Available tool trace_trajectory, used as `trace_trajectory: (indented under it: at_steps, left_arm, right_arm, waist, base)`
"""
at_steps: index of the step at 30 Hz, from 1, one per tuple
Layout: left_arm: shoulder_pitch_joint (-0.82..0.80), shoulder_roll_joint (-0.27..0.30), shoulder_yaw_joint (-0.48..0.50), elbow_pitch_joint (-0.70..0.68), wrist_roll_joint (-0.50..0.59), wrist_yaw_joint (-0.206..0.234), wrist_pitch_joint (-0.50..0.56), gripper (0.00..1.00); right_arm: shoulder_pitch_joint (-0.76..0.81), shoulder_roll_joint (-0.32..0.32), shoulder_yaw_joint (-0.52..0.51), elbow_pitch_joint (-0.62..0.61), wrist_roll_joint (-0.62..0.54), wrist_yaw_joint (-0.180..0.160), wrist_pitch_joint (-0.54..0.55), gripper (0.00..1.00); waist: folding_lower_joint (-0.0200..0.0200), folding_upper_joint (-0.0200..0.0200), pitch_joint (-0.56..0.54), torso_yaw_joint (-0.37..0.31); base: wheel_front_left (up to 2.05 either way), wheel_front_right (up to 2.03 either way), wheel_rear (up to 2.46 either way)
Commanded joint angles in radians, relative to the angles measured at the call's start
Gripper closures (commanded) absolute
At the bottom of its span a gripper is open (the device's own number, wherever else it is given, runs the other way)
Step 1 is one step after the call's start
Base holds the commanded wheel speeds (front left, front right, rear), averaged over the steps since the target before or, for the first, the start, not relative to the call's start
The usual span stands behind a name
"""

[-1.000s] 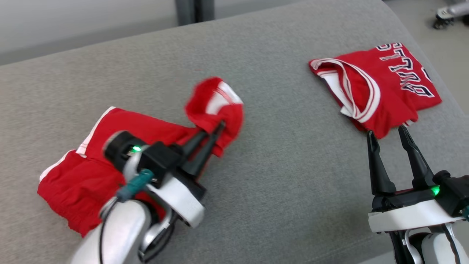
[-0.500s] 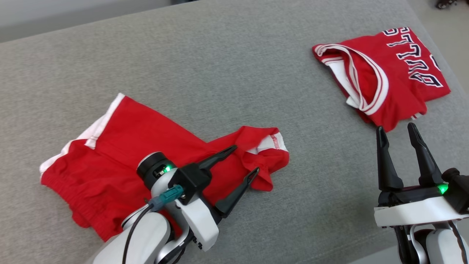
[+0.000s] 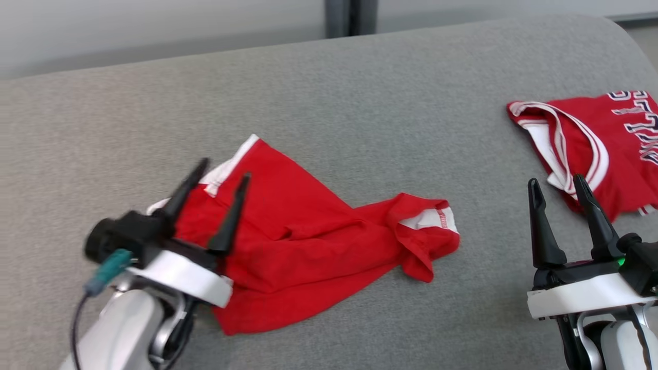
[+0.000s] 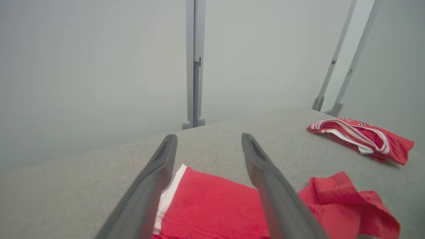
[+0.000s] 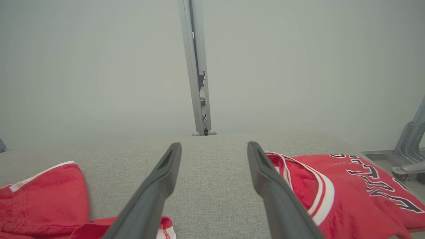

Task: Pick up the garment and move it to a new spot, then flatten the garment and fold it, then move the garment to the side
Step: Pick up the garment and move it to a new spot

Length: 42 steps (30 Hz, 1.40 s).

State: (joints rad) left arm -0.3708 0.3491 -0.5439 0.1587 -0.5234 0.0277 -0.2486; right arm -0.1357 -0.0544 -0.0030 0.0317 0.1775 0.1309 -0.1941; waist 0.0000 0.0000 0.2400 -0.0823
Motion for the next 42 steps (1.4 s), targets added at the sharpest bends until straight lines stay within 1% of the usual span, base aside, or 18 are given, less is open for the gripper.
trace_trajectory:
  at_steps: [1,5,7,8,9,12,15,18,20,21,25,30,34,42]
  left_arm:
    - [0.029,0.013,0.048,-0.001,-0.019,0.018,-0.01,0.0]
    - [0.089,0.041,0.154,-0.029,-0.024,0.045,-0.015,0.0]
    - [0.128,0.048,0.212,-0.051,-0.02,0.046,-0.016,0.0]
    - [0.128,0.048,0.212,-0.051,-0.02,0.046,-0.016,0.0]
    - [0.149,0.052,0.239,-0.062,-0.013,0.046,-0.016,0.0]
    - [0.206,0.046,0.318,-0.098,0.001,0.051,-0.016,0.0]
    - [0.266,0.038,0.383,-0.125,0.019,0.038,-0.015,0.0]
    - [0.319,0.03,0.425,-0.141,0.029,0.01,-0.015,0.0]
    - [0.348,0.021,0.438,-0.151,0.043,-0.007,-0.015,0.0]
    - [0.371,0.01,0.438,-0.157,0.056,-0.029,-0.015,0.0]
    - [0.397,-0.008,0.425,-0.15,0.084,-0.055,-0.016,0.0]
    - [0.407,-0.021,0.402,-0.119,0.107,-0.063,-0.016,0.0]
    - [0.417,-0.027,0.39,-0.101,0.112,-0.058,-0.015,0.0]
    - [0.422,-0.02,0.386,-0.087,0.103,-0.054,0.0,0.0]
  right_arm:
    - [0.004,-0.01,-0.003,0.003,-0.003,0.0,0.006,0.0]
    - [0.016,-0.019,0.005,0.009,0.0,0.0,0.014,0.0]
    - [0.021,-0.023,0.011,0.013,0.003,0.0,0.018,0.0]
    - [0.021,-0.023,0.011,0.013,0.003,0.0,0.018,0.0]
    - [0.024,-0.025,0.013,0.014,0.004,0.0,0.017,0.0]
    - [0.034,-0.031,0.015,0.018,0.006,0.0,0.021,0.0]
    - [0.046,-0.036,0.016,0.021,0.009,0.0,0.026,0.0]
    - [0.059,-0.04,0.017,0.025,0.014,0.0,0.027,0.0]
    - [0.07,-0.043,0.016,0.025,0.017,0.0,0.032,0.0]
    - [0.082,-0.045,0.015,0.024,0.018,0.0,0.035,0.0]
    - [0.107,-0.049,0.015,0.019,0.02,0.0,0.043,0.0]
    - [0.13,-0.05,0.018,0.008,0.019,0.0,0.055,0.0]
    - [0.151,-0.049,0.017,-0.005,0.019,0.0,0.064,0.0]
    - [0.182,-0.044,0.001,-0.031,0.017,0.0,0.08,0.0]
  waist:
    - [0.0,0.0,-0.032,0.04]
    - [0.0,0.0,-0.055,0.064]
    - [0.0,0.0,-0.066,0.073]
    - [0.0,0.0,-0.066,0.073]
    - [0.0,0.0,-0.072,0.077]
    - [0.0,0.0,-0.087,0.089]
    - [0.0,0.0,-0.104,0.096]
    - [0.0,0.0,-0.125,0.101]
    - [0.0,0.0,-0.136,0.104]
    - [0.0,0.0,-0.15,0.109]
    - [0.0,0.0,-0.173,0.112]
    - [0.0,0.0,-0.199,0.11]
    - [0.0,0.0,-0.221,0.108]
    - [0.0,0.0,-0.247,0.109]
  base:
    - [0.0,0.0,0.0]
    - [0.0,0.0,0.0]
    - [0.0,0.0,0.0]
    - [0.0,0.0,0.0]
    - [0.0,0.0,0.0]
    - [0.0,0.0,0.0]
    - [0.0,0.0,0.0]
    - [0.0,0.0,0.0]
    - [0.0,0.0,0.0]
    - [0.0,0.0,0.0]
    - [0.0,0.0,0.0]
    - [0.0,0.0,0.0]
    - [0.0,0.0,0.0]
    - [0.0,0.0,0.0]
